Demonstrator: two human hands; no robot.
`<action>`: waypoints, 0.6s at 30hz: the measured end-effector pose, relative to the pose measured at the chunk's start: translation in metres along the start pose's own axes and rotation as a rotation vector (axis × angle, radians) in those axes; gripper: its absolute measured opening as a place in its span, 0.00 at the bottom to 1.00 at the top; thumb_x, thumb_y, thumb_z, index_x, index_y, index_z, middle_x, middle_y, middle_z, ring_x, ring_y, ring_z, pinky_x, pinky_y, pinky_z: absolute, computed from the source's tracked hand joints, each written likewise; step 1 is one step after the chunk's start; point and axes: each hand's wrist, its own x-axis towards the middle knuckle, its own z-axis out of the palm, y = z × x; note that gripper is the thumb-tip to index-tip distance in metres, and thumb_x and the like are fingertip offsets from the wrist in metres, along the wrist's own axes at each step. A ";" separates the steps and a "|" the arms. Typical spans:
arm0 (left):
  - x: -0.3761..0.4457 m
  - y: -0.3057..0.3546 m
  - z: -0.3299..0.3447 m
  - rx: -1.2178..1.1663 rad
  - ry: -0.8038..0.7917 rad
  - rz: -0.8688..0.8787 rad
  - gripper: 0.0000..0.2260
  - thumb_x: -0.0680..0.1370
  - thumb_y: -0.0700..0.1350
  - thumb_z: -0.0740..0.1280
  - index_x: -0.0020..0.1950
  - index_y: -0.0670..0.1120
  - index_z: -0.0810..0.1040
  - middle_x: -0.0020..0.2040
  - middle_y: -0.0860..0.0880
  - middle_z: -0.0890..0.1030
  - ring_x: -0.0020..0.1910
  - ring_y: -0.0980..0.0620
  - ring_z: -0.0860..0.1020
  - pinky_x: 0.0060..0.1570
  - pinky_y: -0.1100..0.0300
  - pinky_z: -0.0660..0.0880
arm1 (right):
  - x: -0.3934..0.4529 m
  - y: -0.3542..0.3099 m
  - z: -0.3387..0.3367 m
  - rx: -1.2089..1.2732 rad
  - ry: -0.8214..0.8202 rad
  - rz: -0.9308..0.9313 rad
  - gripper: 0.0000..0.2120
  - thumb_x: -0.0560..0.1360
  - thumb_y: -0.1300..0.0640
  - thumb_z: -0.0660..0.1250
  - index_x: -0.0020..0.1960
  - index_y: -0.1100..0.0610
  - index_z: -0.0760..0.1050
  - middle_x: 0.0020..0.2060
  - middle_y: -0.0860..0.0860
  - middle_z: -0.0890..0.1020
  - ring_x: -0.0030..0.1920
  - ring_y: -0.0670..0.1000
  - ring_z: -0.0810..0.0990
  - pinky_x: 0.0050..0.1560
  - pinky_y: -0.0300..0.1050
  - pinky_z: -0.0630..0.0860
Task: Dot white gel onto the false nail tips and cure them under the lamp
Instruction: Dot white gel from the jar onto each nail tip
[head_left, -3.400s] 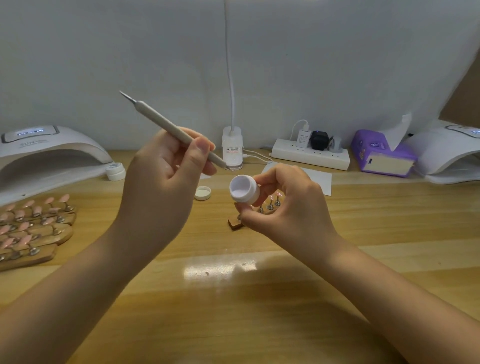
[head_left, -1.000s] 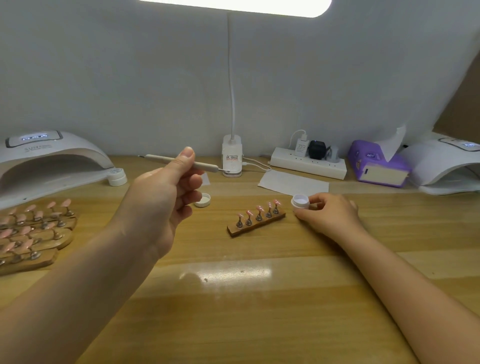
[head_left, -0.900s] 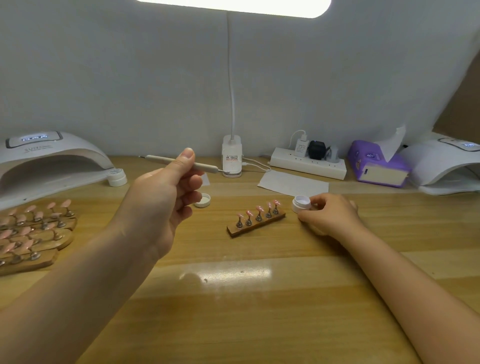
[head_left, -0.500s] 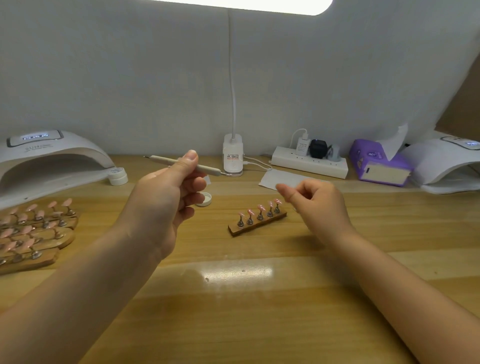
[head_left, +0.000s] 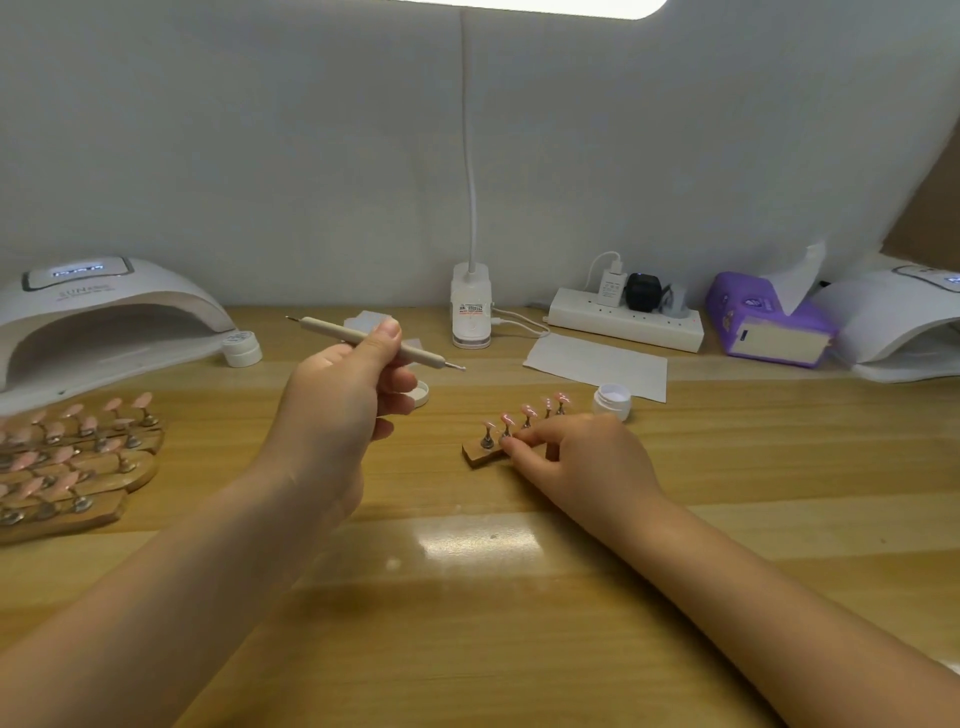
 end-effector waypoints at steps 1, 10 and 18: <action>0.000 -0.001 0.000 0.005 0.001 0.008 0.12 0.80 0.54 0.63 0.41 0.50 0.80 0.28 0.56 0.77 0.28 0.58 0.75 0.38 0.56 0.67 | 0.001 0.000 0.001 0.011 -0.011 0.009 0.13 0.77 0.41 0.63 0.51 0.45 0.83 0.38 0.44 0.83 0.39 0.45 0.77 0.35 0.42 0.72; -0.004 -0.005 0.002 0.063 0.026 0.154 0.11 0.81 0.51 0.62 0.44 0.48 0.79 0.28 0.55 0.78 0.29 0.60 0.76 0.34 0.64 0.71 | 0.006 0.001 0.006 -0.037 -0.060 0.008 0.14 0.78 0.41 0.61 0.55 0.44 0.82 0.41 0.45 0.84 0.43 0.47 0.79 0.41 0.47 0.77; -0.008 -0.008 0.005 0.098 0.020 0.286 0.11 0.81 0.49 0.62 0.44 0.47 0.80 0.28 0.56 0.79 0.30 0.63 0.76 0.29 0.74 0.70 | 0.006 0.000 0.004 0.016 -0.016 0.012 0.12 0.77 0.43 0.64 0.51 0.46 0.84 0.40 0.47 0.85 0.44 0.48 0.80 0.42 0.47 0.77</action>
